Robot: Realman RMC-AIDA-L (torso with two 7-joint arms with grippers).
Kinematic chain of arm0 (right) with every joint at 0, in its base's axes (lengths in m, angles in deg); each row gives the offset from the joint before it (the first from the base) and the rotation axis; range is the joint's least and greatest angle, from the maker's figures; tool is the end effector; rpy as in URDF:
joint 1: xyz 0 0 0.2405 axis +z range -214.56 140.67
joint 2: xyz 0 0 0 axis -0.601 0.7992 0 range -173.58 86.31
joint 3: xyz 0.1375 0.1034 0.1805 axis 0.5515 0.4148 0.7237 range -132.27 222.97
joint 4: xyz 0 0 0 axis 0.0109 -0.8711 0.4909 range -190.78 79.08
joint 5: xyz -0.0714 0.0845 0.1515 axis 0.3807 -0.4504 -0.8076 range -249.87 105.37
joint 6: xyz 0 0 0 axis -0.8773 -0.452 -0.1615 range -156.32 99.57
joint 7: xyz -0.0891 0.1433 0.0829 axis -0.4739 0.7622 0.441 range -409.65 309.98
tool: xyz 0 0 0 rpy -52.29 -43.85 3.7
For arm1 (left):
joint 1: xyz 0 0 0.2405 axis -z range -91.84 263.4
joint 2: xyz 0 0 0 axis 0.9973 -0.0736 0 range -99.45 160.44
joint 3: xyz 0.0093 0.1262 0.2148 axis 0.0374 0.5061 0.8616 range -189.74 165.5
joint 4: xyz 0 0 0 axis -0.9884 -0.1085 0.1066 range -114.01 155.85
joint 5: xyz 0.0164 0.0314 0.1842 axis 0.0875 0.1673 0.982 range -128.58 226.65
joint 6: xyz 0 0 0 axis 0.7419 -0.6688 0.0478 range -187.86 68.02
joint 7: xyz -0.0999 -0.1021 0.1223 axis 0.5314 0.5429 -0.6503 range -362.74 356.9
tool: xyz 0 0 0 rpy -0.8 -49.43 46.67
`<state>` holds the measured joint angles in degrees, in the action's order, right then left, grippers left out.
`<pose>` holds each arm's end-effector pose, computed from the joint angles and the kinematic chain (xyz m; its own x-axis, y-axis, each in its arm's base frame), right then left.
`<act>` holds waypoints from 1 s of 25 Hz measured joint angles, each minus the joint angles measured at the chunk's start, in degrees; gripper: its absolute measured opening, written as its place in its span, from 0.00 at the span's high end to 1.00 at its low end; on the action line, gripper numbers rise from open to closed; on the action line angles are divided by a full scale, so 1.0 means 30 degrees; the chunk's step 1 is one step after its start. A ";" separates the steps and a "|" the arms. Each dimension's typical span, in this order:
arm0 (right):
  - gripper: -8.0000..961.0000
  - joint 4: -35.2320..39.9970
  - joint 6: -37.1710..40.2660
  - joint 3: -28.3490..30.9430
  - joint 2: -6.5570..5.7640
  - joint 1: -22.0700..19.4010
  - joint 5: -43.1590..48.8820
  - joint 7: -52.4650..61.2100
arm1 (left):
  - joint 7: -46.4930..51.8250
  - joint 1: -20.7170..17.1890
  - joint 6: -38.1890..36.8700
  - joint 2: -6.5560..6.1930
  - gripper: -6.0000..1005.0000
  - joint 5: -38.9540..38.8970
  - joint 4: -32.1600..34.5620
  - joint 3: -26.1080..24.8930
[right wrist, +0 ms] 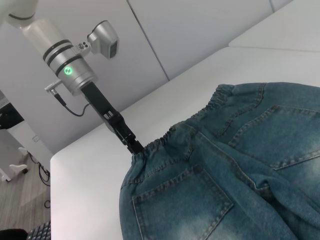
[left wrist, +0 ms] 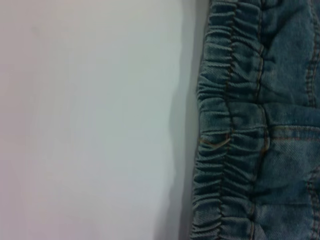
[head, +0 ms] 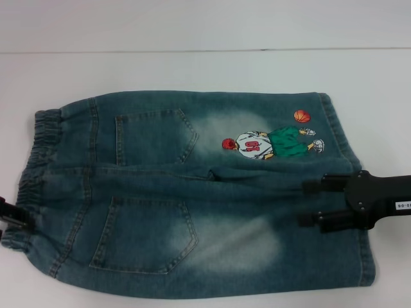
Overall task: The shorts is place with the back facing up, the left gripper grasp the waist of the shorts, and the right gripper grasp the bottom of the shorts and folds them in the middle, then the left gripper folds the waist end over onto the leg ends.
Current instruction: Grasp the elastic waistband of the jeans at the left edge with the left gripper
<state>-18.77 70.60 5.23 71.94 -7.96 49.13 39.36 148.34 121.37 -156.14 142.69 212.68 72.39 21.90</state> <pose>0.2446 0.2876 -0.0263 0.7497 -0.5345 -0.3903 -0.5558 -0.8286 0.0671 -0.3360 0.3072 0.0414 -0.0130 0.9950 0.0995 0.9264 0.0494 -0.3732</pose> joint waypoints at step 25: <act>0.05 -0.0270 -0.0332 -0.0014 -0.0018 0.0107 0.0000 -0.0262 | -0.0100 0.0014 0.0023 -0.0016 0.26 0.0000 -0.0052 0.0143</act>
<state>-19.58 69.61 5.19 71.88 -7.64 49.13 38.58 148.04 121.41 -156.07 142.64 212.68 72.24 22.33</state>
